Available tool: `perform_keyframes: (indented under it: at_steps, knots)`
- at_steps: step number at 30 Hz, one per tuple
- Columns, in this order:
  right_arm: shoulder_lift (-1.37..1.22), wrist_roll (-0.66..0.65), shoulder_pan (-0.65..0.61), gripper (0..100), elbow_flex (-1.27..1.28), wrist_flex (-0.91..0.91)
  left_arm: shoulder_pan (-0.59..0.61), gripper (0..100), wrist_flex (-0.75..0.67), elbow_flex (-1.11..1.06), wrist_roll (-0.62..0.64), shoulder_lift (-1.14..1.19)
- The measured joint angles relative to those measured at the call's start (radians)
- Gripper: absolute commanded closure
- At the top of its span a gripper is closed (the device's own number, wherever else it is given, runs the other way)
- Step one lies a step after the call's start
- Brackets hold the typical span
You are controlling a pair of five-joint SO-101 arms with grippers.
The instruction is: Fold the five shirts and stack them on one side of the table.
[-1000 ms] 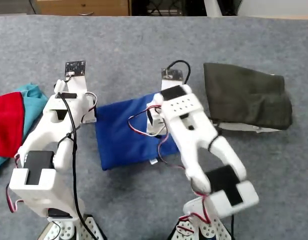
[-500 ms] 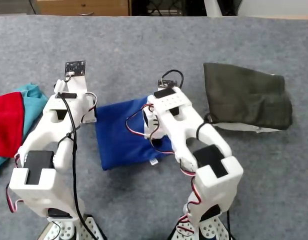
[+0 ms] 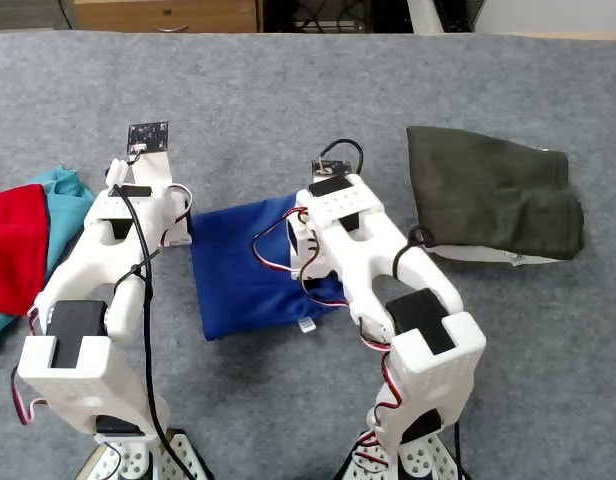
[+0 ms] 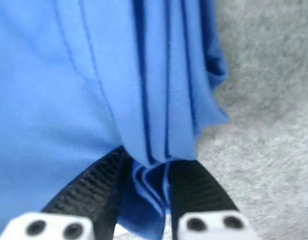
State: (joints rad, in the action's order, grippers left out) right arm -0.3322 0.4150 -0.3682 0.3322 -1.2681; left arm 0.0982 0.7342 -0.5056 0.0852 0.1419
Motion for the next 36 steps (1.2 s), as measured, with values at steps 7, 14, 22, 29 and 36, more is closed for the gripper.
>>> perform_keyframes:
  at_steps: [7, 14, 22, 29, 36]
  knots:
    - [-0.021, -0.049, 0.002, 98.5, -0.069, -0.058, 0.006, 89, 0.000, 0.000, 0.032, 0.000]
    - [-0.051, -0.224, 0.032, 98.5, -0.339, -0.299, 0.126, 79, 0.008, -0.002, 0.334, -0.008]
    - [-0.060, -0.489, 0.175, 98.5, -0.775, -0.479, 0.135, 79, 0.008, -0.002, 0.391, -0.008]
    - [-0.061, -0.701, 0.324, 98.5, -0.953, -0.486, 0.135, 79, 0.008, -0.002, 0.393, -0.008]
    - [-0.061, -0.850, 0.545, 98.5, -1.076, -0.488, 0.135, 79, 0.008, -0.002, 0.393, -0.008]
